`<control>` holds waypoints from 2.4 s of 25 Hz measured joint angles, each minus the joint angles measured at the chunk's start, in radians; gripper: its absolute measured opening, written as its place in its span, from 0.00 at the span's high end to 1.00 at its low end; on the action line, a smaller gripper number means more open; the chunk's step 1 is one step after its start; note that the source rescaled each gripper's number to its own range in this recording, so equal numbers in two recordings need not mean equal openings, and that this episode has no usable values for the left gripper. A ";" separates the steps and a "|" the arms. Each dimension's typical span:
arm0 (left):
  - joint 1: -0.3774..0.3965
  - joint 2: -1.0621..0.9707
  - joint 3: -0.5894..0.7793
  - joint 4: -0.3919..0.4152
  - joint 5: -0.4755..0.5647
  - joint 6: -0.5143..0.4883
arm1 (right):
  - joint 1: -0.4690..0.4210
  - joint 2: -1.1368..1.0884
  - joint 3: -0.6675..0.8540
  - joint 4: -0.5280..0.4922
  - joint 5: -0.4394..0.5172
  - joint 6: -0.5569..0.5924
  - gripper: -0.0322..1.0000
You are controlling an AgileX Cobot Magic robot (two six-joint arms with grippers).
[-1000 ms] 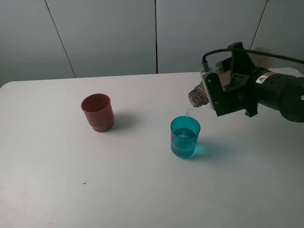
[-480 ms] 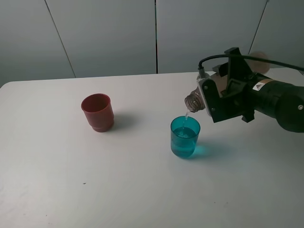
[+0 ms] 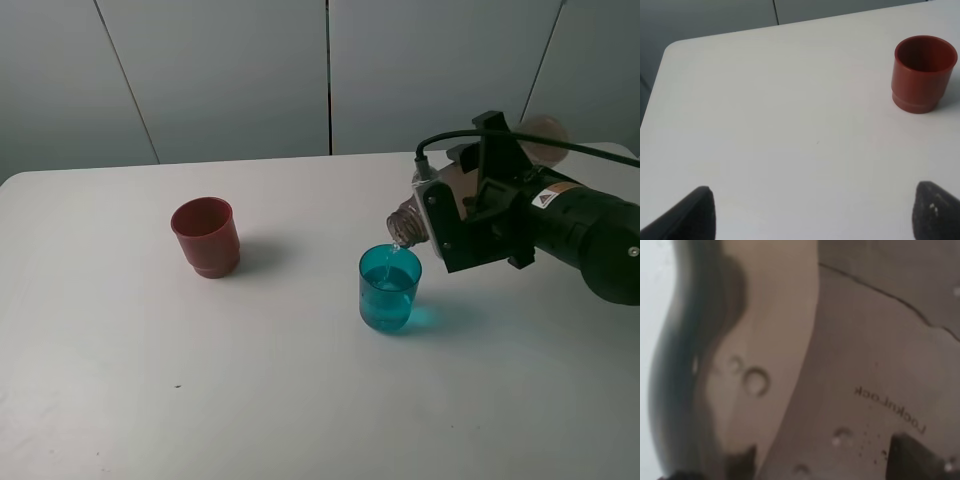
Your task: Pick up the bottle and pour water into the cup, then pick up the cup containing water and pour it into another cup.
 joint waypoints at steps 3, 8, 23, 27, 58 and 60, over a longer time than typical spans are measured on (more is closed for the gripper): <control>0.000 0.000 0.000 0.000 0.000 0.000 | 0.018 0.000 0.000 0.007 -0.005 0.000 0.95; 0.000 0.000 0.000 0.000 0.000 0.000 | 0.023 0.000 0.001 0.011 -0.007 0.000 0.95; 0.000 0.000 0.000 0.000 0.000 0.000 | 0.023 0.000 0.001 0.011 -0.013 0.000 0.95; 0.000 0.000 0.000 0.000 0.000 0.000 | 0.023 0.000 0.001 0.013 -0.013 0.000 0.95; 0.000 0.000 0.000 0.000 0.000 0.000 | -0.272 -0.028 -0.296 -0.331 0.208 1.674 0.95; 0.000 0.000 0.000 0.000 0.000 0.000 | -0.273 0.012 -0.296 -0.339 0.106 1.753 0.95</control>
